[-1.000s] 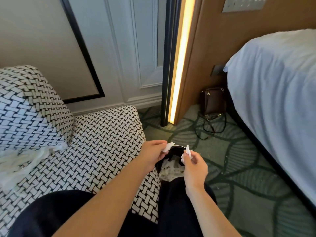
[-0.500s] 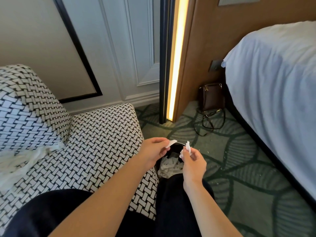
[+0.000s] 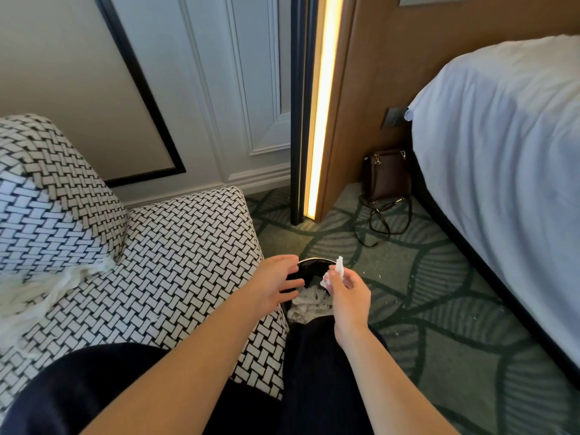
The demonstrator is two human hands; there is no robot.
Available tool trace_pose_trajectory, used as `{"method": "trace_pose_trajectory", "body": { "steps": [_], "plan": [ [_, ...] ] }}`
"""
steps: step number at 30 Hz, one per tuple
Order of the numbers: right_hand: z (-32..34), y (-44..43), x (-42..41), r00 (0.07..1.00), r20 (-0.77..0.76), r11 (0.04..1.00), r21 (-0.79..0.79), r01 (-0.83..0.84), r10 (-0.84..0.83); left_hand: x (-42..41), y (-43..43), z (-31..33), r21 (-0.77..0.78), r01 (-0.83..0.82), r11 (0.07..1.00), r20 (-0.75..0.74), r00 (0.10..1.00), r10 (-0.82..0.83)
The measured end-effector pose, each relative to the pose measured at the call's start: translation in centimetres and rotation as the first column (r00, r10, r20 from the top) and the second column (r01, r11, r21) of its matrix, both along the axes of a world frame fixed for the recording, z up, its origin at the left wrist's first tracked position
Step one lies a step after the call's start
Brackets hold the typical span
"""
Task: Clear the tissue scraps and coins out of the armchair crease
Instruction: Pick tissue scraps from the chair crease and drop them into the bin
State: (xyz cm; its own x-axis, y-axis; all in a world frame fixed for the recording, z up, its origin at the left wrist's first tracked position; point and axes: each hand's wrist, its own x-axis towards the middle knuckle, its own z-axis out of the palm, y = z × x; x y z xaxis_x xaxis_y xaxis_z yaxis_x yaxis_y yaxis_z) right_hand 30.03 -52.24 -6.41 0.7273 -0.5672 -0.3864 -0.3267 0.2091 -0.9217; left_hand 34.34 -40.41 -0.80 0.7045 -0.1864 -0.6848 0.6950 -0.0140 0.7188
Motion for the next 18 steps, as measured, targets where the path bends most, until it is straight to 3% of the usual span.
{"method": "trace_pose_trajectory", "body": {
  "steps": [7, 18],
  "plan": [
    [0.5, -0.5, 0.4, 1.0, -0.008, 0.963, 0.27, -0.003, 0.006, -0.3, 0.7, 0.1, 0.017, -0.035, 0.999, -0.006, 0.999, 0.035],
    [0.9, -0.6, 0.2, 0.991, -0.013, 0.931, 0.344, -0.12, 0.133, -0.1, 1.6, 0.3, 0.011, -0.056, 0.998, -0.009, 0.998, 0.056]
  ]
}}
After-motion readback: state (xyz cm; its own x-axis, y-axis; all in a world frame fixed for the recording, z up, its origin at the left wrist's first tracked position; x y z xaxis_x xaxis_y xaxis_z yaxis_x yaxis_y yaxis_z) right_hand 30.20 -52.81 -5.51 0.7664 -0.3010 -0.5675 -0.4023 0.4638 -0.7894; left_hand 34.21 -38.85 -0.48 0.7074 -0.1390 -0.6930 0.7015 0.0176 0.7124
